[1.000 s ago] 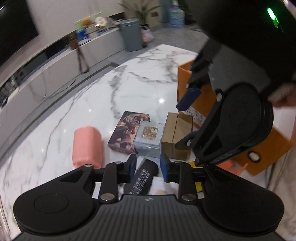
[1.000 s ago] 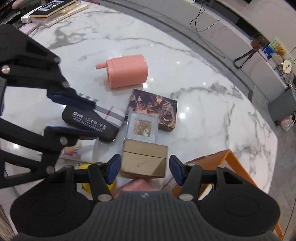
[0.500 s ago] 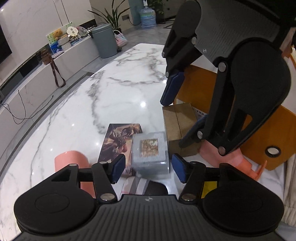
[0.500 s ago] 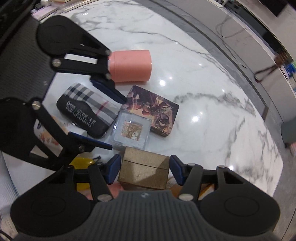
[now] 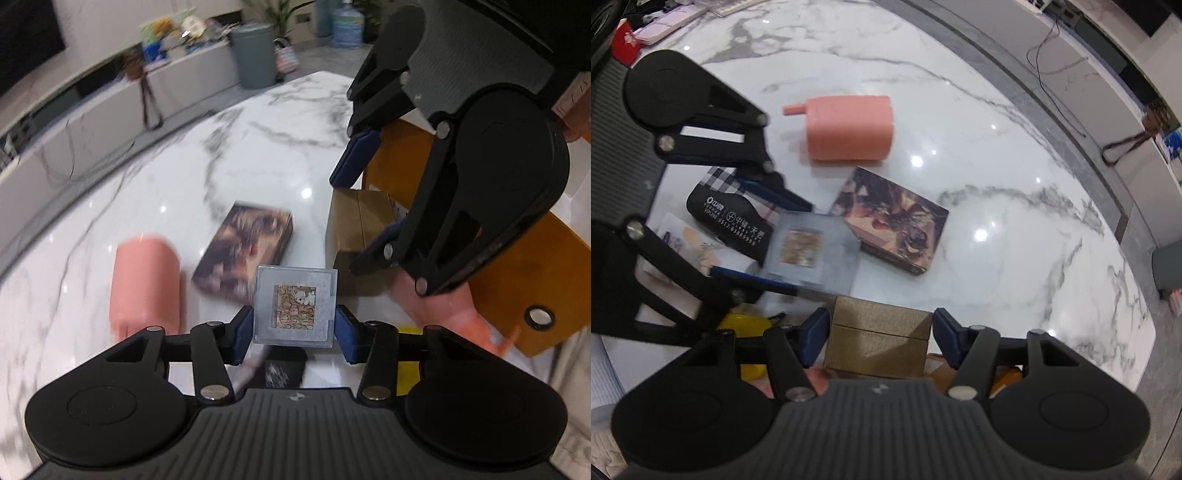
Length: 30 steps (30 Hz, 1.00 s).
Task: Organize rigid objects
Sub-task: 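Grasp the clear square box with the left tool while the right tool grasps the kraft cardboard box, then carry the clear box and kraft box into the orange box with both tools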
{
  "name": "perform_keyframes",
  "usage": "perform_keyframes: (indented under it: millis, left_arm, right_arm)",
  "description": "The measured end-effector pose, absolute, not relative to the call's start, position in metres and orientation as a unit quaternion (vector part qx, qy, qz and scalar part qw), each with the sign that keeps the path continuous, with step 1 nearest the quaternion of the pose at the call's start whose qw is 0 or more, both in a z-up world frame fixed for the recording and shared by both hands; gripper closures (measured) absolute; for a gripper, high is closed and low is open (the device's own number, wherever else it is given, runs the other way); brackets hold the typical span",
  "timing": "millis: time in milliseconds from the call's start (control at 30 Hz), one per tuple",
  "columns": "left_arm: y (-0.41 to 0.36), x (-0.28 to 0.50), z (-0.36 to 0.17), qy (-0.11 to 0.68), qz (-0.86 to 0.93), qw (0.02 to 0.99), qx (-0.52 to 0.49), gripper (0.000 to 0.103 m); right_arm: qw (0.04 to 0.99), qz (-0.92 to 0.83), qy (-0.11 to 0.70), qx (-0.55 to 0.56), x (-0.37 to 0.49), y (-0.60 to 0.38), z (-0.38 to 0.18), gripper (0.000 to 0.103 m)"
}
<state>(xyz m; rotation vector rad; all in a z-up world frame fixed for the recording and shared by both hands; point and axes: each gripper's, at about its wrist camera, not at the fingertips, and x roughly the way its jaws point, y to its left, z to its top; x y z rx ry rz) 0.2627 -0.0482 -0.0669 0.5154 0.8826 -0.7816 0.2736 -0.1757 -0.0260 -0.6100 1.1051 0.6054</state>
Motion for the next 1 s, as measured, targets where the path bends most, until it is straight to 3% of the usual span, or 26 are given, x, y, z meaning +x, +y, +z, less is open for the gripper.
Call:
perform_keyframes:
  millis: [200, 400, 667, 767, 1000]
  left_arm:
    - [-0.037, 0.253, -0.065, 0.396, -0.352, 0.820, 0.215, 0.050]
    - [-0.043, 0.261, -0.073, 0.372, -0.356, 0.832, 0.206, 0.046]
    - [-0.051, 0.267, -0.085, 0.372, -0.358, 0.833, 0.198, 0.047]
    - [-0.047, 0.266, -0.084, 0.376, -0.355, 0.836, 0.184, 0.049]
    - [-0.037, 0.255, -0.063, 0.372, -0.338, 0.849, 0.164, 0.050]
  right_arm:
    - [0.753, 0.299, 0.513, -0.284, 0.263, -0.158, -0.025, 0.042]
    - [0.753, 0.278, 0.525, -0.285, 0.272, -0.165, -0.028, 0.035]
    - [0.749, 0.274, 0.531, -0.286, 0.279, -0.170, -0.033, 0.032]
    - [0.751, 0.280, 0.530, -0.276, 0.281, -0.171, -0.034, 0.042]
    - [0.771, 0.275, 0.499, -0.285, 0.266, -0.172, -0.013, 0.043]
